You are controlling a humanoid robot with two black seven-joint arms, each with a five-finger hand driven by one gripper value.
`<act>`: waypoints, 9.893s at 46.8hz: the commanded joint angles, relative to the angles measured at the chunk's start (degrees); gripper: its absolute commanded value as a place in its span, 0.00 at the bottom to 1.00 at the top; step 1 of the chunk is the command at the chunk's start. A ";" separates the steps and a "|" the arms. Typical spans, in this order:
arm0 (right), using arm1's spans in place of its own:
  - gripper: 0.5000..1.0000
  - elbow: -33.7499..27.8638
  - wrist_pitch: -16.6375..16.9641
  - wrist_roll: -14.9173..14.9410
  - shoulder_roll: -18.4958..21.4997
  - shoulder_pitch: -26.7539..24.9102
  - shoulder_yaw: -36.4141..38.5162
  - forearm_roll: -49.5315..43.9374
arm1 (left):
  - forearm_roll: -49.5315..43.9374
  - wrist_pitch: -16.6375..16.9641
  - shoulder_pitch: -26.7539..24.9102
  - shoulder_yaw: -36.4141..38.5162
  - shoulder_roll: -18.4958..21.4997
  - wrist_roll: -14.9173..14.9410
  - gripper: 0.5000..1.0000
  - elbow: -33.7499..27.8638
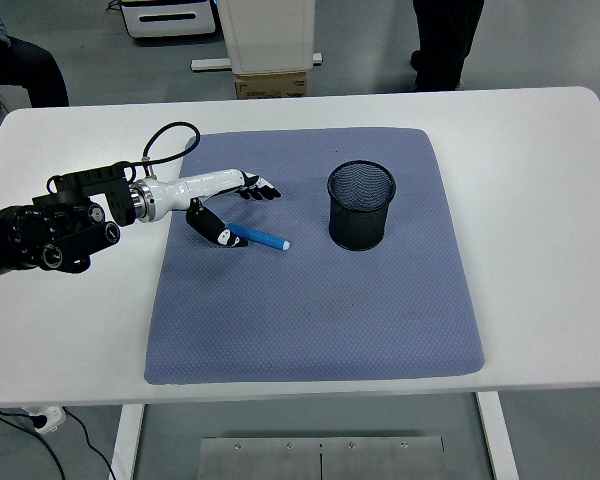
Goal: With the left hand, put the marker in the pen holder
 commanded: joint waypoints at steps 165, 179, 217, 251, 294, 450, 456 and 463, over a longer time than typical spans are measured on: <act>1.00 -0.03 -0.01 0.00 0.00 0.00 0.00 0.00 | -9.09 3.87 -4.06 -1.28 0.43 -3.42 0.00 0.53; 1.00 0.06 -0.01 0.00 0.00 0.00 0.00 0.00 | -10.50 3.69 -5.38 -4.26 0.16 -2.89 0.00 0.53; 1.00 -0.03 -0.01 0.00 0.00 0.00 0.00 0.00 | -15.33 3.52 -6.70 -9.19 -7.57 -1.93 0.00 0.53; 1.00 0.06 -0.01 0.00 0.00 0.00 0.00 0.00 | -28.16 3.69 -8.10 -10.24 -13.55 -1.93 0.00 0.35; 1.00 0.06 -0.01 0.00 0.00 0.00 0.00 0.00 | -47.41 4.22 -6.00 -11.64 -15.13 -2.72 0.00 -7.47; 1.00 -0.03 -0.01 0.00 0.00 0.00 0.00 0.00 | -50.49 1.85 0.77 -18.59 -16.36 -6.34 0.93 -6.50; 1.00 -0.03 -0.01 0.00 0.00 0.00 0.00 0.00 | -50.40 1.93 -0.28 -18.41 -14.43 -6.34 0.96 -5.89; 1.00 -0.03 -0.01 0.00 0.00 0.00 0.00 0.00 | -48.12 2.02 -0.02 -17.89 -13.02 -6.34 0.96 -2.11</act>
